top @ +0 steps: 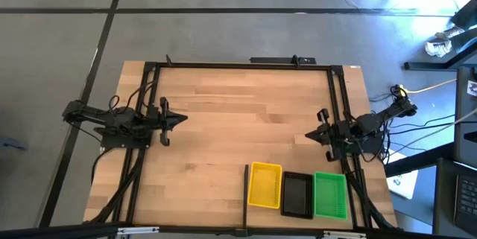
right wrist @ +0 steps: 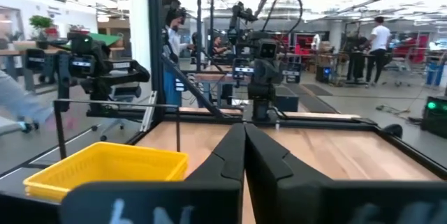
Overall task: Stack baskets on shelf by color
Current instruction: Return to Home Position
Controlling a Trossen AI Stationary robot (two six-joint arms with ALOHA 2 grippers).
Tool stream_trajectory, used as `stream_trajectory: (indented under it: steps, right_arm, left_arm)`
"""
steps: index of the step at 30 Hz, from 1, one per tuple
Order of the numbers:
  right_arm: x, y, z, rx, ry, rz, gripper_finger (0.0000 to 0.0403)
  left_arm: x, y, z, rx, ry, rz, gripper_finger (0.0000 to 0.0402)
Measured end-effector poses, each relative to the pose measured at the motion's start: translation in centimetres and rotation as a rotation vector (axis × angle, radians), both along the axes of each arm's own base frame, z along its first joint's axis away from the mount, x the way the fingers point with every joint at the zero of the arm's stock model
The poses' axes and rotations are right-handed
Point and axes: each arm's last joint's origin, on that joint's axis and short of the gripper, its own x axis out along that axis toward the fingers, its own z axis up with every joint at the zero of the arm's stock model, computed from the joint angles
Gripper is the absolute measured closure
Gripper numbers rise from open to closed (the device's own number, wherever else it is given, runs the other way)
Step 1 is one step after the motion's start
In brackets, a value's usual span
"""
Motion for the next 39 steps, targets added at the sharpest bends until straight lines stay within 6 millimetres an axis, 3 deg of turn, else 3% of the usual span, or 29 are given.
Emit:
stream_trajectory:
  steps: [39]
  right_arm:
    - [0.0,-0.04,0.03,0.006,0.002,-0.012,0.0391]
  left_arm:
    - [0.01,0.0,-0.05,0.002,0.005,0.0,0.0401]
